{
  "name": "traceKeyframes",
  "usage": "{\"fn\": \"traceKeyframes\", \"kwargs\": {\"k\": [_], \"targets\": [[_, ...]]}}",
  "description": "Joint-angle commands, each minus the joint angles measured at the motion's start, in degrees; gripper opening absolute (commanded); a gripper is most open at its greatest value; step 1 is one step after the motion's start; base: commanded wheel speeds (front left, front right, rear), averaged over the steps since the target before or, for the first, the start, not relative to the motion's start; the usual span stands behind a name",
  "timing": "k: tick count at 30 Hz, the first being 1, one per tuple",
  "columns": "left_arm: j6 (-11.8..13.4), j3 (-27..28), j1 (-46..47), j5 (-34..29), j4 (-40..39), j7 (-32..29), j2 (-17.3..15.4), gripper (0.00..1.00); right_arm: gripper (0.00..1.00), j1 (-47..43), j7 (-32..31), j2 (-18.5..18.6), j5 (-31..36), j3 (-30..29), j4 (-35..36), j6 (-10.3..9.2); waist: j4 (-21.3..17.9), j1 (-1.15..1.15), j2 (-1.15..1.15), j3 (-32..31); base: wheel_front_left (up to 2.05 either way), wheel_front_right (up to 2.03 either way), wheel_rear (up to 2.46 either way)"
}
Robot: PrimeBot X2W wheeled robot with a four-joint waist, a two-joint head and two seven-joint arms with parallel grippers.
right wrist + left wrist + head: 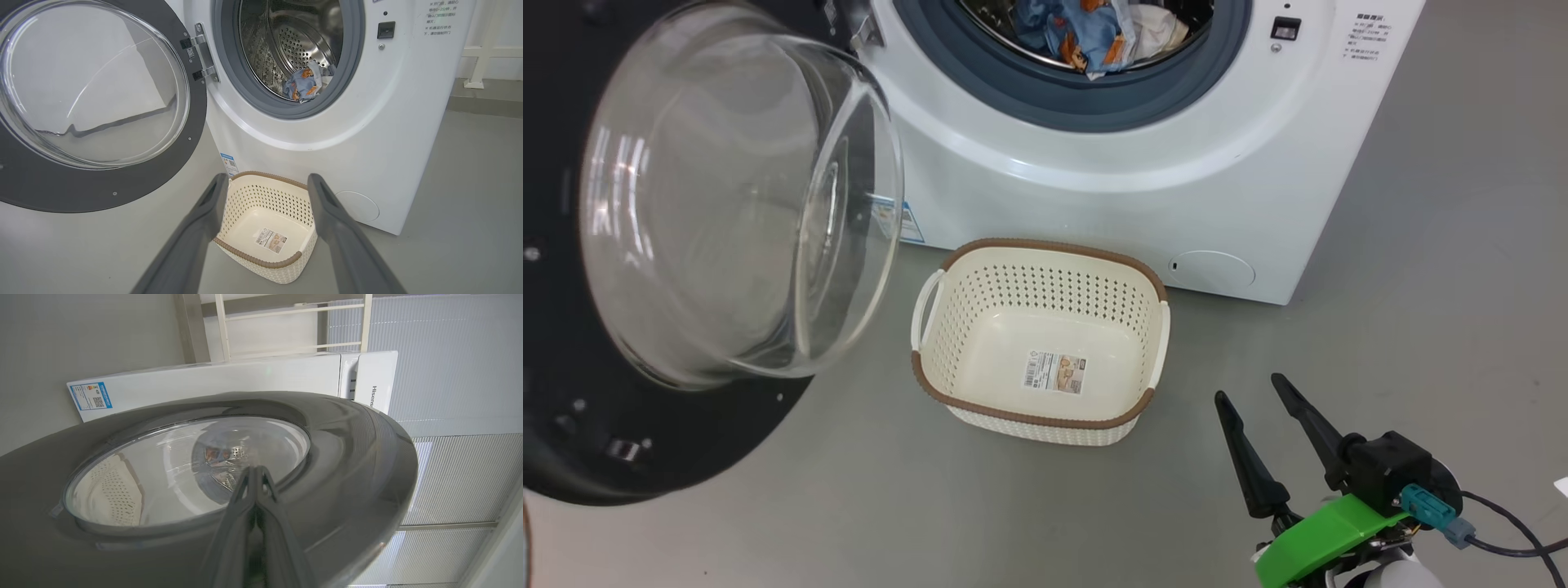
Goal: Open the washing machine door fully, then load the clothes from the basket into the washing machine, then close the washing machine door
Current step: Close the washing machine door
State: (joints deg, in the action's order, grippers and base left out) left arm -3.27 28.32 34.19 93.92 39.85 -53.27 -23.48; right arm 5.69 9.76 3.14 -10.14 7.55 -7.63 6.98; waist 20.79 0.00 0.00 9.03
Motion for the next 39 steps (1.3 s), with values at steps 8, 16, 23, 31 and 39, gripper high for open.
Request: {"fn": "traceKeyframes", "kwargs": {"k": [8,16,23,31,39], "targets": [[3.1,0.3,-7.2,4.7,-13.4,-9.3,1.2,0.00,1.00,0.7,1.1,-0.3,-1.4,2.0,0.1,0.51,-1.0,0.00,0.00,-1.4,0.00,0.00,0.00],[4.9,-0.2,-14.2,7.0,-26.3,-11.7,7.3,0.00,1.00,0.6,1.9,-0.3,-2.3,2.5,-0.7,0.51,-3.8,0.00,0.00,-2.0,0.00,0.00,0.00],[4.7,-1.6,-17.7,7.9,-34.7,-11.4,13.1,0.00,1.00,0.4,2.5,-0.3,-3.0,2.3,-1.1,0.51,-7.2,0.00,0.00,-1.8,0.00,0.00,0.00],[2.7,-4.5,-18.2,8.3,-38.4,-10.0,18.3,0.00,1.00,0.9,3.0,-0.3,-3.4,2.2,-0.9,0.51,-11.9,0.00,0.00,-0.3,0.00,0.00,0.00],[0.7,-6.6,-15.7,9.4,-38.9,-6.2,20.0,0.00,1.00,1.4,3.6,-0.3,-3.9,1.8,-1.0,0.51,-16.8,0.00,0.00,1.6,0.00,0.00,0.00]]}}
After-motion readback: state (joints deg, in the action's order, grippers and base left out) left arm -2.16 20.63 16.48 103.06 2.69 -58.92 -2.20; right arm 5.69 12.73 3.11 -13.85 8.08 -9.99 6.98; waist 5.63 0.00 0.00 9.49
